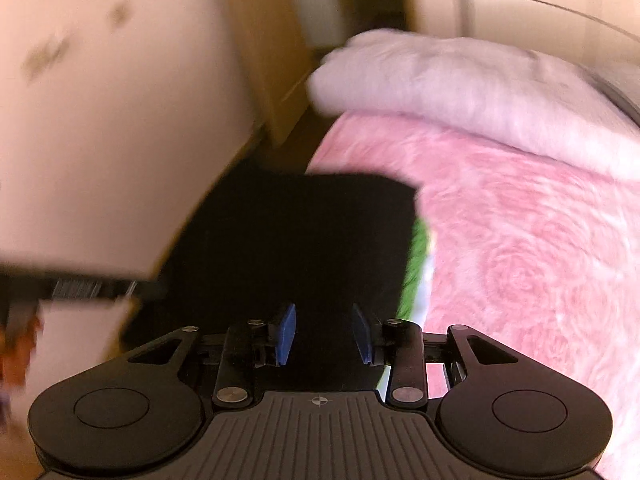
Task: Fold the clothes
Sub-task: 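Lower the black garment onto the green towel with both grippers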
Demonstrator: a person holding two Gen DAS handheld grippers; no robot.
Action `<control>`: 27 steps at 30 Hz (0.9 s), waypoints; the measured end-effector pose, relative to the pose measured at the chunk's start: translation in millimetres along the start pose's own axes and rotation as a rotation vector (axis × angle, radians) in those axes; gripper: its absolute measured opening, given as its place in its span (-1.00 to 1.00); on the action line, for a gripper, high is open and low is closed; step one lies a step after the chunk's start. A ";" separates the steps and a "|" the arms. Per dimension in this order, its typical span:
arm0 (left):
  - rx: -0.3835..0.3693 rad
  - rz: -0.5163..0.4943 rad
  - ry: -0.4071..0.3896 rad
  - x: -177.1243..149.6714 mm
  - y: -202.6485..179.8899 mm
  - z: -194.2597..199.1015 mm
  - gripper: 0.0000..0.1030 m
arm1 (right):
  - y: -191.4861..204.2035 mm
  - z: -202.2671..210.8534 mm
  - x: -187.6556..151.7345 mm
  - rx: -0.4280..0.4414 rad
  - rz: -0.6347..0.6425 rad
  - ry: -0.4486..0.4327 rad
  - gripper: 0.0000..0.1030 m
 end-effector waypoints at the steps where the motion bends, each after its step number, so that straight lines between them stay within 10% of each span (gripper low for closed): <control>1: -0.010 -0.014 -0.017 11.5 -2.6 -0.8 -0.93 | -5.7 -2.6 8.9 -0.002 -0.053 -0.004 -0.29; 16: 0.038 0.010 0.019 47.7 38.6 -100.6 -0.94 | 5.7 -83.9 17.3 -0.053 -0.009 0.096 -0.28; 27: -0.028 0.034 -0.024 2.9 -2.8 -8.8 -0.91 | -8.3 4.4 1.8 0.088 -0.013 0.053 -0.28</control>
Point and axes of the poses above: each gripper's, at about its wrist camera, not at the fingertips, and z roughly against the way its jaws point, y to its left, x to its top, the point moved 8 cm from there along -z, roughly the way its jaws point, and after that the axes turned 12 degrees about -x, right-handed, at the moved point
